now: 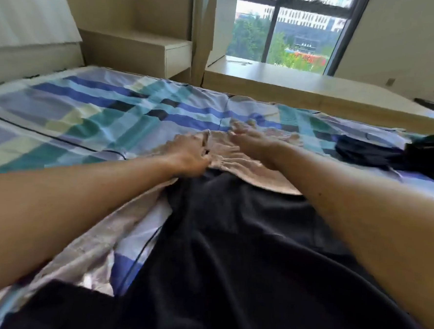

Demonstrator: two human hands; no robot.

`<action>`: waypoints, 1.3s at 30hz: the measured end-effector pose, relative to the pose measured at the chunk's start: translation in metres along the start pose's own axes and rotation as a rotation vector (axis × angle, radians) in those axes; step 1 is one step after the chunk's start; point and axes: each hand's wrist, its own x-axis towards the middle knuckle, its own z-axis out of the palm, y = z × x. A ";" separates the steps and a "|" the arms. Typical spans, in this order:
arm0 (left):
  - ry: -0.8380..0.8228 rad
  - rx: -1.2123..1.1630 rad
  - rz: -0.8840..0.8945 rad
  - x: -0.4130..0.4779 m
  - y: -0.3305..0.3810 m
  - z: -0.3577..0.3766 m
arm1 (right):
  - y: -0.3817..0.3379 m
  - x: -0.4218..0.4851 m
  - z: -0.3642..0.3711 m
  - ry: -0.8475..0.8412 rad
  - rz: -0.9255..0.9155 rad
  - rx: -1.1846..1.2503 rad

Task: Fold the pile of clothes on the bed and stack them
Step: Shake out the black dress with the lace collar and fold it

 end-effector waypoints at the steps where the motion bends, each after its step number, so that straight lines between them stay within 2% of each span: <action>1: -0.007 0.028 -0.048 -0.001 -0.016 -0.008 | 0.010 0.005 0.021 -0.104 -0.007 -0.119; 3: -0.080 0.124 -0.133 -0.002 -0.049 -0.022 | 0.030 0.013 0.053 -0.248 0.013 -0.308; 5: -0.213 0.169 -0.211 -0.008 -0.079 -0.035 | 0.045 0.024 0.071 -0.238 0.045 -0.422; 7: -0.370 0.106 -0.366 -0.017 -0.107 -0.047 | 0.040 0.024 0.082 -0.138 0.080 -0.483; 9: -0.501 0.088 -0.502 -0.019 -0.124 -0.052 | 0.023 0.011 0.084 0.074 0.032 -0.481; 11: -0.593 0.131 -0.573 -0.025 -0.139 -0.061 | -0.007 -0.011 0.098 0.240 -0.183 -0.387; 12: -0.644 0.143 -0.595 -0.028 -0.144 -0.065 | -0.023 -0.026 0.106 0.262 -0.319 -0.336; 13: -0.705 0.141 -0.616 -0.035 -0.149 -0.070 | -0.036 -0.039 0.117 0.226 -0.437 -0.300; 15: -0.803 0.081 -0.595 -0.047 -0.151 -0.077 | -0.059 -0.070 0.136 0.040 -0.639 -0.289; 18: -0.772 -0.010 -0.509 -0.064 -0.146 -0.086 | -0.078 -0.110 0.163 -0.261 -0.959 -0.536; 20: -0.713 -0.056 -0.472 -0.070 -0.137 -0.091 | -0.083 -0.122 0.178 -0.319 -1.115 -0.723; 23: -0.671 -0.082 -0.453 -0.074 -0.126 -0.096 | -0.087 -0.124 0.189 -0.323 -1.166 -0.802; 26: -0.669 -0.062 -0.444 -0.076 -0.122 -0.101 | -0.090 -0.121 0.188 -0.364 -1.077 -0.677; 29: -0.587 -0.165 -0.391 -0.073 -0.126 -0.107 | -0.087 -0.108 0.171 -0.134 -0.768 -0.347; 31: -0.475 -0.491 -0.284 -0.071 -0.129 -0.108 | -0.090 -0.096 0.152 0.032 -0.560 -0.009; 33: -0.401 -0.798 -0.193 -0.072 -0.124 -0.109 | -0.091 -0.090 0.133 0.078 -0.323 0.380; 34: -0.413 -0.876 -0.195 -0.072 -0.120 -0.108 | -0.086 -0.085 0.124 0.092 -0.225 0.556; 37: -0.522 -0.870 -0.094 -0.069 -0.105 -0.098 | -0.070 -0.079 0.100 0.206 -0.037 0.859; 39: -0.525 -0.719 -0.005 -0.070 -0.095 -0.091 | -0.055 -0.075 0.083 0.246 -0.036 0.939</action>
